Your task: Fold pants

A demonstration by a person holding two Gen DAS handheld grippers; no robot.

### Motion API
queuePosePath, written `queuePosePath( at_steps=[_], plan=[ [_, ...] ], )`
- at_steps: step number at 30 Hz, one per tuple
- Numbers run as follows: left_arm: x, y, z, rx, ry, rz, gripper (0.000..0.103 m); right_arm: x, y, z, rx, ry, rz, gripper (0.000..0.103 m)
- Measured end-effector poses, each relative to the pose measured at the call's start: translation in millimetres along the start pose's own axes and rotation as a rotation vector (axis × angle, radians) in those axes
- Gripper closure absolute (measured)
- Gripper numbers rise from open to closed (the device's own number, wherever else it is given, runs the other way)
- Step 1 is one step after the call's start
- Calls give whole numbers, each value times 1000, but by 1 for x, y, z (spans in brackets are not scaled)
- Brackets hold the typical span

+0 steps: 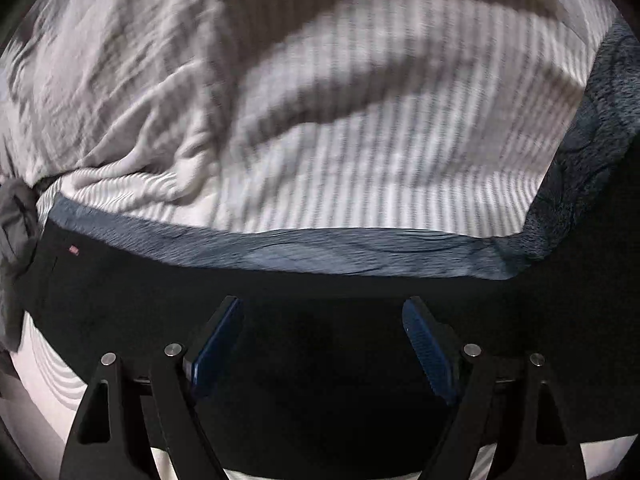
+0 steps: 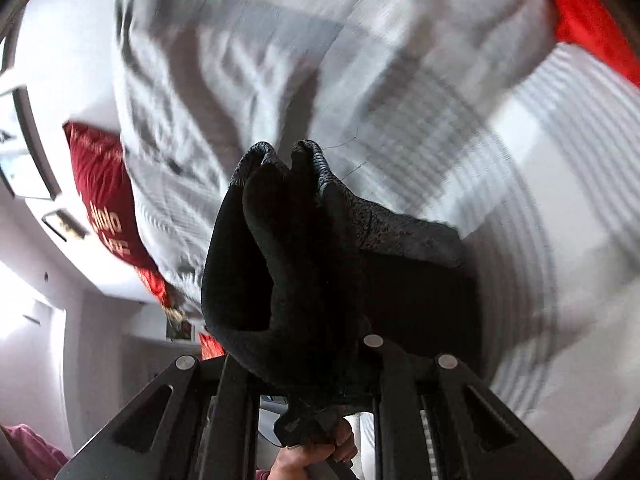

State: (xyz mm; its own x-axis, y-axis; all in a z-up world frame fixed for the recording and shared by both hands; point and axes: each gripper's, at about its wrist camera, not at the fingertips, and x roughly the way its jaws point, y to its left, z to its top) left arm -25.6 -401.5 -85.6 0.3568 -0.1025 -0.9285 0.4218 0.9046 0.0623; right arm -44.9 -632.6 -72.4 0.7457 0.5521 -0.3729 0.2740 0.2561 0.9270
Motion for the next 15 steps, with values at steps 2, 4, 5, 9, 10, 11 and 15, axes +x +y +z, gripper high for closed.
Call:
queuePosePath(
  at_steps=[2,4,5,9,10,11,15],
  plan=[
    [-2,27,-3,-34,3,6,20,24,11,-9,-22,39,-14,88],
    [-6,44,-6,-58,6,17,20,43,17,-19,-38,70,-31,88],
    [-8,53,-9,-70,9,23,20,59,21,-26,-54,93,-54,88],
    [-4,108,-19,-125,24,55,20,109,30,-49,-119,162,-148,88],
    [2,122,-22,-135,28,62,20,124,31,-58,-141,185,-185,88],
    [4,132,-25,-147,32,71,20,137,32,-66,-160,204,-219,88],
    [11,170,-39,-193,49,91,20,179,28,-93,-237,259,-362,87]
  ],
)
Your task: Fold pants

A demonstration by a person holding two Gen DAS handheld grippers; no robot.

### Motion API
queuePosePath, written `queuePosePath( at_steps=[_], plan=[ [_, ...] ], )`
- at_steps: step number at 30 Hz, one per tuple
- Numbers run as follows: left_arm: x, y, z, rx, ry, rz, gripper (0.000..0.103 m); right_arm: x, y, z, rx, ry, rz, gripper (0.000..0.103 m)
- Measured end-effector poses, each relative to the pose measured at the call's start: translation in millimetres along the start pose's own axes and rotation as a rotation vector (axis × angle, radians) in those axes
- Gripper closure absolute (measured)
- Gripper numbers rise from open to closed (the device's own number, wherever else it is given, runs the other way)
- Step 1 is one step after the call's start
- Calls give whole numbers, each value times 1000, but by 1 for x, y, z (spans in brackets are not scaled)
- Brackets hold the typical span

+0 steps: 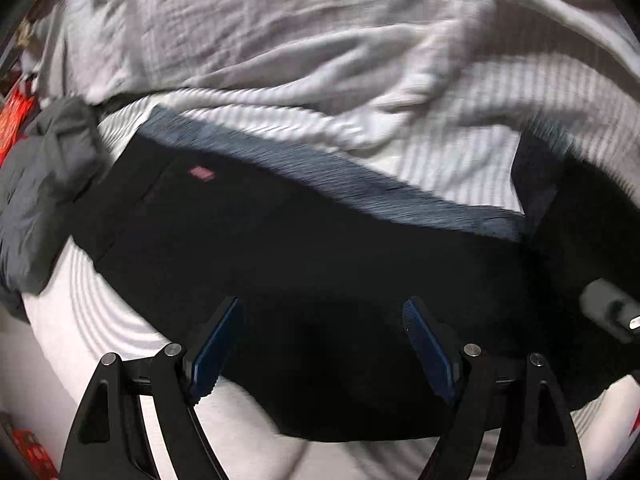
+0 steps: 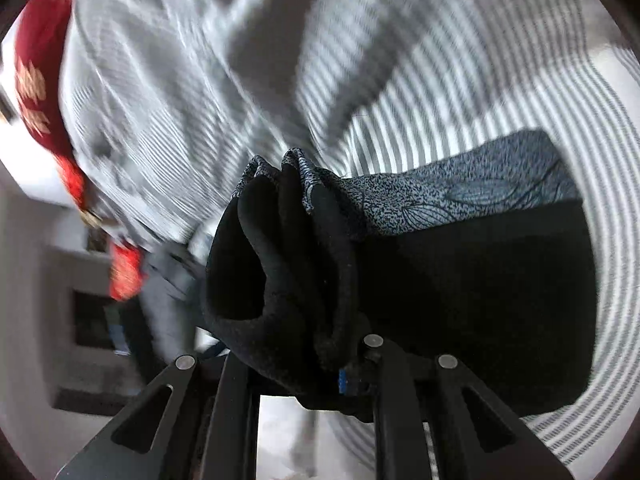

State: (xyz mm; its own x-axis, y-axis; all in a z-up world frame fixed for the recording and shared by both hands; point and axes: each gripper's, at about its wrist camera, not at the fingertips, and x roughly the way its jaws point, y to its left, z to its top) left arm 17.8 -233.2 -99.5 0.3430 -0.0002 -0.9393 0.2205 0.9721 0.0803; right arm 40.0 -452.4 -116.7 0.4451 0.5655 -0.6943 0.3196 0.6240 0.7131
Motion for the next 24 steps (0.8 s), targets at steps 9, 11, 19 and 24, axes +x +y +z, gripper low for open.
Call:
queuePosePath(
  at_steps=[9,11,19,24],
  plan=[
    [8,54,-8,-70,29,3,20,41,46,-20,-179,58,-186,37],
    [4,60,-5,-69,26,-7,20,34,61,-22,-237,78,-192,33],
    [-28,40,5,60,-35,-106,20,-35,43,-7,-164,34,-218,33],
    [-37,-3,12,117,-24,-229,20,-46,8,16,-74,45,-315,34]
  ],
)
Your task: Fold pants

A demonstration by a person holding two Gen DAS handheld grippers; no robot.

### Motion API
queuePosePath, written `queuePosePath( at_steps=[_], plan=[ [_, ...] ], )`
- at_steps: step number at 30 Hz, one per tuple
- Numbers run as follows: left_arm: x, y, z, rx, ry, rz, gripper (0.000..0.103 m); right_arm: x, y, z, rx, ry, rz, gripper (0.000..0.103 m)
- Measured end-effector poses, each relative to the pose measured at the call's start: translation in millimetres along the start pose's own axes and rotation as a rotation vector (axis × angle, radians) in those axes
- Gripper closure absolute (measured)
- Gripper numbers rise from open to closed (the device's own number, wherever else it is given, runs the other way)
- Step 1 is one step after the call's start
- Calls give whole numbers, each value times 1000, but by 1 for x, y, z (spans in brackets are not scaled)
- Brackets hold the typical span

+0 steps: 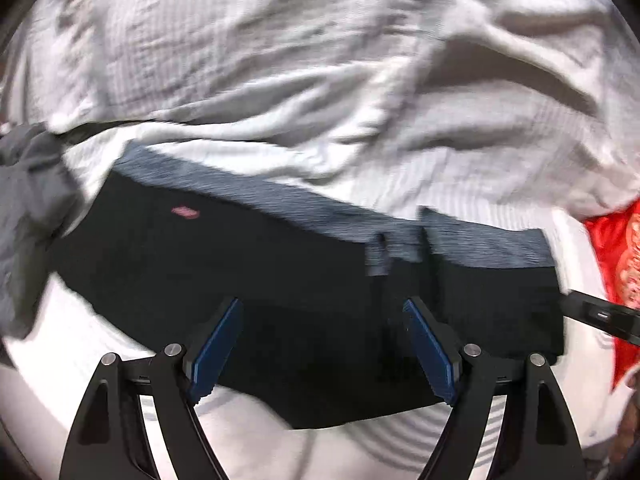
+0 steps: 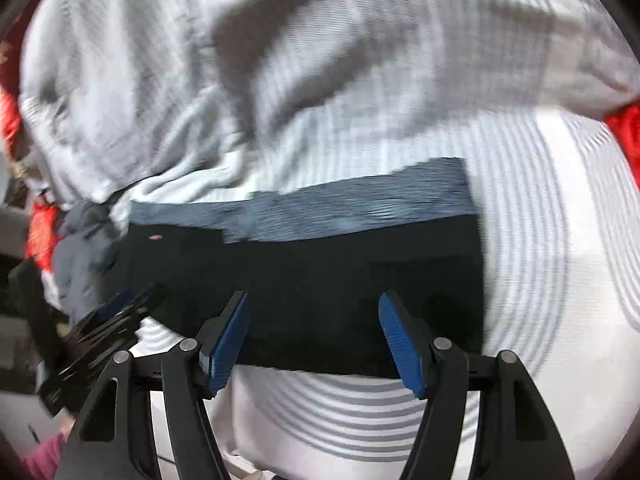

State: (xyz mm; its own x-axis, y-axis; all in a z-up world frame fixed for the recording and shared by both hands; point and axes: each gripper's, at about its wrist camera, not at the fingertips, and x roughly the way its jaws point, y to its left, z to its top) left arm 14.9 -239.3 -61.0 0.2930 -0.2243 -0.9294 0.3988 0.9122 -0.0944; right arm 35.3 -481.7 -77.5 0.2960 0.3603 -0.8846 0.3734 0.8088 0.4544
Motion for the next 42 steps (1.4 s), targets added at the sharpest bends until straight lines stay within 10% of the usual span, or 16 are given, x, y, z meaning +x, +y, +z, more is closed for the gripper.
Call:
queuePosePath(
  at_steps=[6,13,25,42],
  plan=[
    [30,-41,3,54,96,-89,24,13,-23,18,5,62,-10,59],
    [64,-51,-13,17,197,-97,46,40,-39,18,-26,149,-5,60],
    [53,-53,-26,-16,143,-71,58,36,-27,43,-133,204,52,49],
    [52,11,-2,-164,147,-6,43,28,67,7,-468,170,52,43]
  ],
)
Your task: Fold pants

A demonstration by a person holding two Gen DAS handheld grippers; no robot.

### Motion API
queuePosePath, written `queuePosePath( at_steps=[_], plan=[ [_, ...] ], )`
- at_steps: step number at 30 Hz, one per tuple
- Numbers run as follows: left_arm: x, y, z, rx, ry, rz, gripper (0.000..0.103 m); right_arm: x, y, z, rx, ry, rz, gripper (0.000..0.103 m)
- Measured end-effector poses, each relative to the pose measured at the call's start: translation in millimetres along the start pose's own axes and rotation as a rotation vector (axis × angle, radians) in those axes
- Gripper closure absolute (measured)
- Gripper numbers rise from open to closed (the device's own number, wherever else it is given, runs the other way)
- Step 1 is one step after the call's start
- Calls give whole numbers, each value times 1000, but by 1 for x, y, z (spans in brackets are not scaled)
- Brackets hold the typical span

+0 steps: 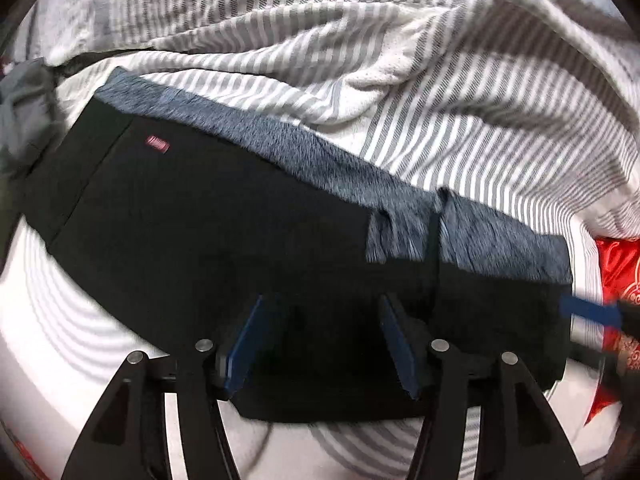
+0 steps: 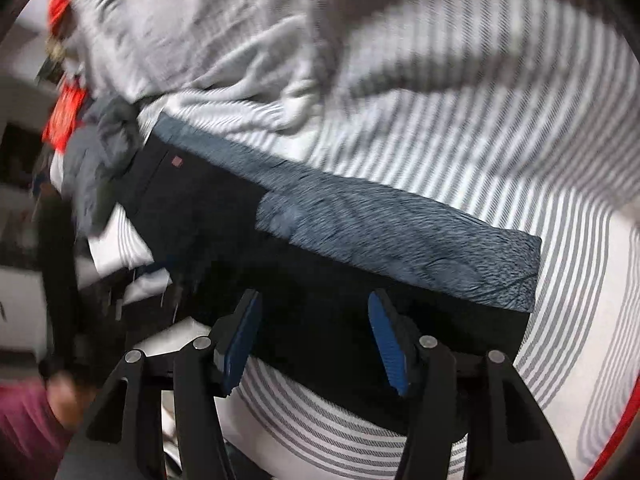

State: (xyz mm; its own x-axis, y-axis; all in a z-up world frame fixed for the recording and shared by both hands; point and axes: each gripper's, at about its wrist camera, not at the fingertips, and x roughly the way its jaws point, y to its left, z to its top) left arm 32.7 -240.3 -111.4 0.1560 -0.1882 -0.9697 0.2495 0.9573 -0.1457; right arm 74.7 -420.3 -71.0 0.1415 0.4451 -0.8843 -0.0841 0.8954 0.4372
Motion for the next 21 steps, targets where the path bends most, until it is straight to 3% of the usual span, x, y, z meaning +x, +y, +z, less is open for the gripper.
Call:
queuePosePath(
  at_steps=[4,9,15,18,20,21],
  plan=[
    [17,4,21,41,34,-43,43,6,18,-22,15,-10,59,43],
    [37,-6,35,111,62,-34,43,25,49,-39,-161,-38,-114,44],
    [54,-15,37,158,72,-5,43,43,70,-40,-322,-95,-206,43],
    [61,-15,37,152,72,-7,43,67,78,-41,-406,-74,-303,45],
    [63,-16,37,154,70,-5,42,73,77,-40,-415,-61,-291,69],
    [64,-17,38,156,68,-4,42,72,78,-40,-419,-68,-286,74]
  ],
)
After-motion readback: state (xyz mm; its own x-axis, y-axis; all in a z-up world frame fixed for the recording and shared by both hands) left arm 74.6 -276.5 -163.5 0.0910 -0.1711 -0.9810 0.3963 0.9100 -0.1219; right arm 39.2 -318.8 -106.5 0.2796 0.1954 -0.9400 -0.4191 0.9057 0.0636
